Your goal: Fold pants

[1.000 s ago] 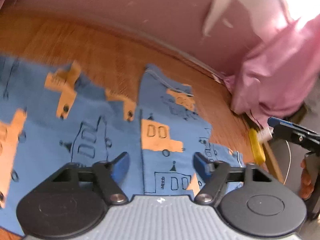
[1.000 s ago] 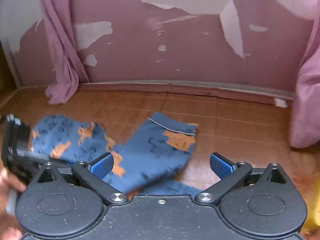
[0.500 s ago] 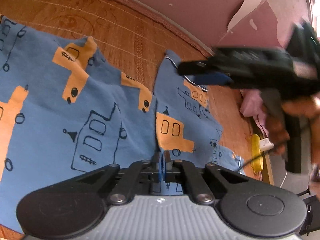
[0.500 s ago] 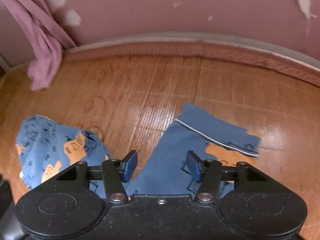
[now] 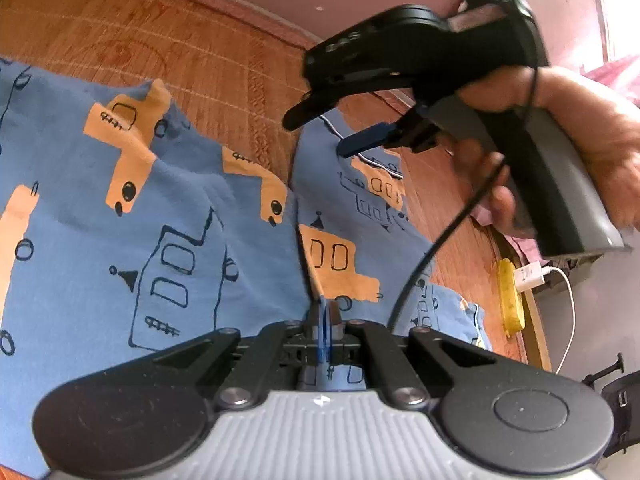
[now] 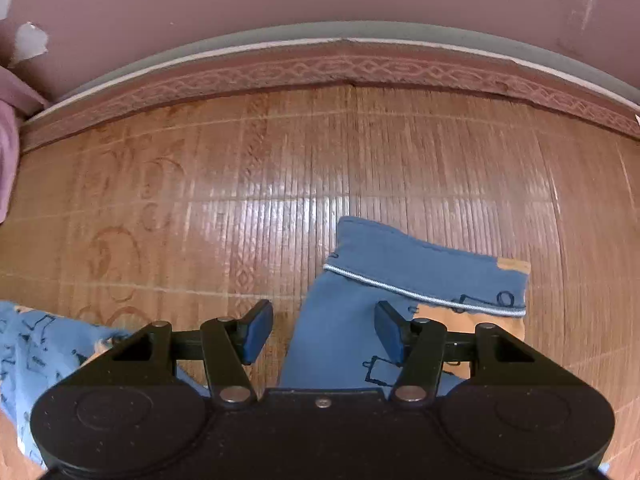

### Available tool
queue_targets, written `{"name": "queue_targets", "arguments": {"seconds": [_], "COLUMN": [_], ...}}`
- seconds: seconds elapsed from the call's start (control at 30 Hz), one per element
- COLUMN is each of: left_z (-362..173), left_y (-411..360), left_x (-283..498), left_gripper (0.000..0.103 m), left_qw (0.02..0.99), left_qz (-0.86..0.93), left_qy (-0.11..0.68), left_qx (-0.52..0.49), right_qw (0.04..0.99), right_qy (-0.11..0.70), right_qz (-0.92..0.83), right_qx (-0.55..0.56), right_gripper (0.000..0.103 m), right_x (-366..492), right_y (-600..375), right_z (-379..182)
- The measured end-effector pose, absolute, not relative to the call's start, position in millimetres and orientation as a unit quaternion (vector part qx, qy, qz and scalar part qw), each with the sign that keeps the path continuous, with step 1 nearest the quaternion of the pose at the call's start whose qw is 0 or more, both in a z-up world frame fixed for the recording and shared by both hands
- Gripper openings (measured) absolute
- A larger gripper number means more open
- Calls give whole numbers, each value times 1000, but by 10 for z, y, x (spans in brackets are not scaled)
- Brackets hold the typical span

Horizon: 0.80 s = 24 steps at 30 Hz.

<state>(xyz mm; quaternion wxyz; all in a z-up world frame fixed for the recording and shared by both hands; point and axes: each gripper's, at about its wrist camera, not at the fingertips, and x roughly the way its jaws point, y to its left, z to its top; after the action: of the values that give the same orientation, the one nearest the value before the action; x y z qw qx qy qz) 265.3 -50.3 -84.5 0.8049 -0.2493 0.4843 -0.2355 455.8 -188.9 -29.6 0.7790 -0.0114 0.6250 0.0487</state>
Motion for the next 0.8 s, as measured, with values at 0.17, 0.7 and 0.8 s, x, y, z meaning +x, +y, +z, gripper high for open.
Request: {"name": "queue_targets", "arguments": {"seconds": [0.17,0.7,0.8], "left_z": [-823,-785,-730], "left_y": [-538,-562,-556], "left_x": [2658,2641,2619], "left_gripper": [1,0,0], "left_qw": [809,816,823], "left_qz": [-235,-237,-240], "left_qy": [480,474,465], "left_qx": [-243,-231,-220], "right_qw": [793,809,822], "right_qy": [609,587,565], "right_qz": [13,-19,4], "right_qx": [-19,35,77], "right_gripper": [55,2,1], "right_x": [4515,4491,4377], "right_y": [-1836,-1936,-2217], "right_z": [-311,-148,14]}}
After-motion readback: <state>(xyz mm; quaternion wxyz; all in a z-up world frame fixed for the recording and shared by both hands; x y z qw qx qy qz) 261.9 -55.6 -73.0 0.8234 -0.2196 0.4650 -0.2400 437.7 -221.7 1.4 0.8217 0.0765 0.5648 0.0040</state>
